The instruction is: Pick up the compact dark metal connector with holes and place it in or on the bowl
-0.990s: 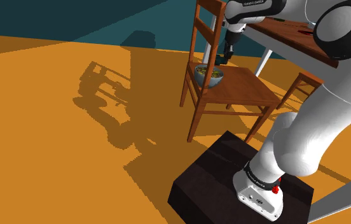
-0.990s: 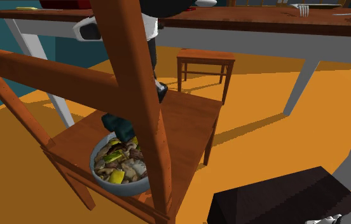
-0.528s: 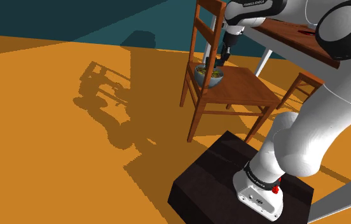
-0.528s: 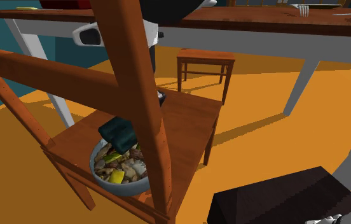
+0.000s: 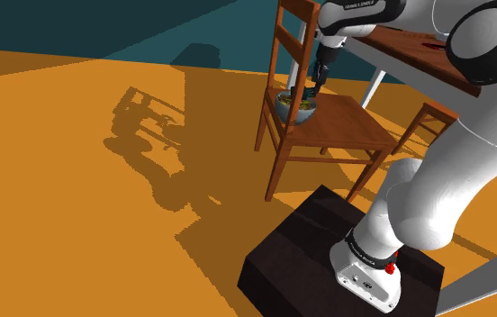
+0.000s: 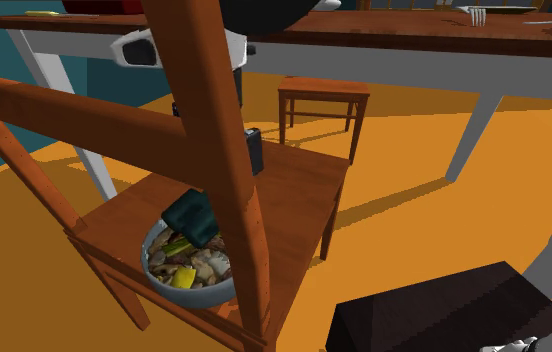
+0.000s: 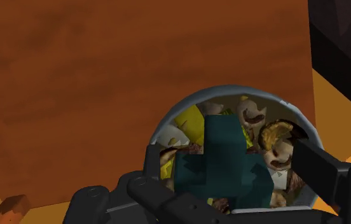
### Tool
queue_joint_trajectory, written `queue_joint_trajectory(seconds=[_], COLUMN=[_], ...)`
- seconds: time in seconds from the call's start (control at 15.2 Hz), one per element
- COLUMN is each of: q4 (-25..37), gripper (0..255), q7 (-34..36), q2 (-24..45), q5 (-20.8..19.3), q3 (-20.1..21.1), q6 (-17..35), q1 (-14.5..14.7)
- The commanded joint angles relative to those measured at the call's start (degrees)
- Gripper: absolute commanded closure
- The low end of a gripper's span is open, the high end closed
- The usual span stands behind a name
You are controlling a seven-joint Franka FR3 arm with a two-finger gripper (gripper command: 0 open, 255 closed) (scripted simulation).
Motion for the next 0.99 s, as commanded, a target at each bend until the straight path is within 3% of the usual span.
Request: queue_joint_trajectory(seconds=[0.0,0.2,0.4,0.46,0.53,0.92], q4=[0.72,5.54,5.54,6.01,6.01,10.98], gripper=[0,0,0,0,0,0], q7=[0.87,0.92,0.92,1.12,1.12,-2.57], q2=[5.47,4.94,4.94,1.76,1.76,11.12], q5=[-6.85,-6.88,-6.88,-12.72,-12.72,-0.46], q3=[3.85,4.79,5.04,1.12,1.11,0.98], q6=[-3.03,-8.36,-8.36,-9.54,-9.54,-11.41], q1=[3.05,3.32,3.07,-1.32,-1.31,0.37])
